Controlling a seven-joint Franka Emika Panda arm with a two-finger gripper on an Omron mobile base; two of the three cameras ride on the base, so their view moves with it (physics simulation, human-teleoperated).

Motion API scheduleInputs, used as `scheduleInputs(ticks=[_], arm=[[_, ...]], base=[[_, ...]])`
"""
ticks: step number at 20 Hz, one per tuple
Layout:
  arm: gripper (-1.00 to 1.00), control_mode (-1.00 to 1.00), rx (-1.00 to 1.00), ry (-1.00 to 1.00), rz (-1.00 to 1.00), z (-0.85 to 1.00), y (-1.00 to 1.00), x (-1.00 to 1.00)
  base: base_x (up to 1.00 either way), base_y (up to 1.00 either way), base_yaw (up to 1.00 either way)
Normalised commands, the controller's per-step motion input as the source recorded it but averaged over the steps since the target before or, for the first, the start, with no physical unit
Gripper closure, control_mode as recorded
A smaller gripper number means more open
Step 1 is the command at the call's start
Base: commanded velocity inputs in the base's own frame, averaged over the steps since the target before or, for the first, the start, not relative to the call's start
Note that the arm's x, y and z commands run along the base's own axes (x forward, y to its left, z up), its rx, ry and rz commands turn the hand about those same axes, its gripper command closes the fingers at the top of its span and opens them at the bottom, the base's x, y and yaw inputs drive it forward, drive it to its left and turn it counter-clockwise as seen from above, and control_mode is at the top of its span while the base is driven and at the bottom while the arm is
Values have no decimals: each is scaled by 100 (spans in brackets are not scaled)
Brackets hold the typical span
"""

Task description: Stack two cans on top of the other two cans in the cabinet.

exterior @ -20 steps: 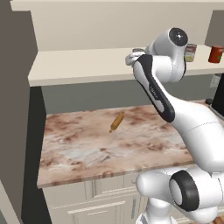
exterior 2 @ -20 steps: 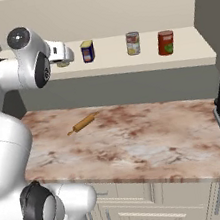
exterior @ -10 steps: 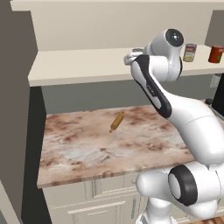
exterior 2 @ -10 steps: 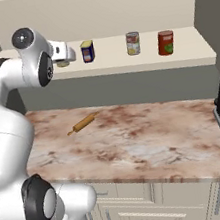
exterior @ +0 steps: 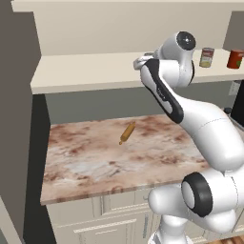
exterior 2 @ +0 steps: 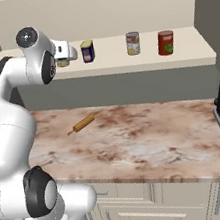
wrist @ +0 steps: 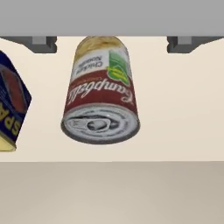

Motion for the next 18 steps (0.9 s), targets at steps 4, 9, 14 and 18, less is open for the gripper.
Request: scheduleInputs(ticks=[4,9,14,18], arm=[[-100,-100,0,0,0,-5,0,10],[-100,-100,0,0,0,-6,0,16],[-100,-100,0,0,0,-6,0,14],[-100,-100,0,0,0,-2,0,15]], base=[[0,0,0],[0,0,0],[0,0,0],[0,0,0]])
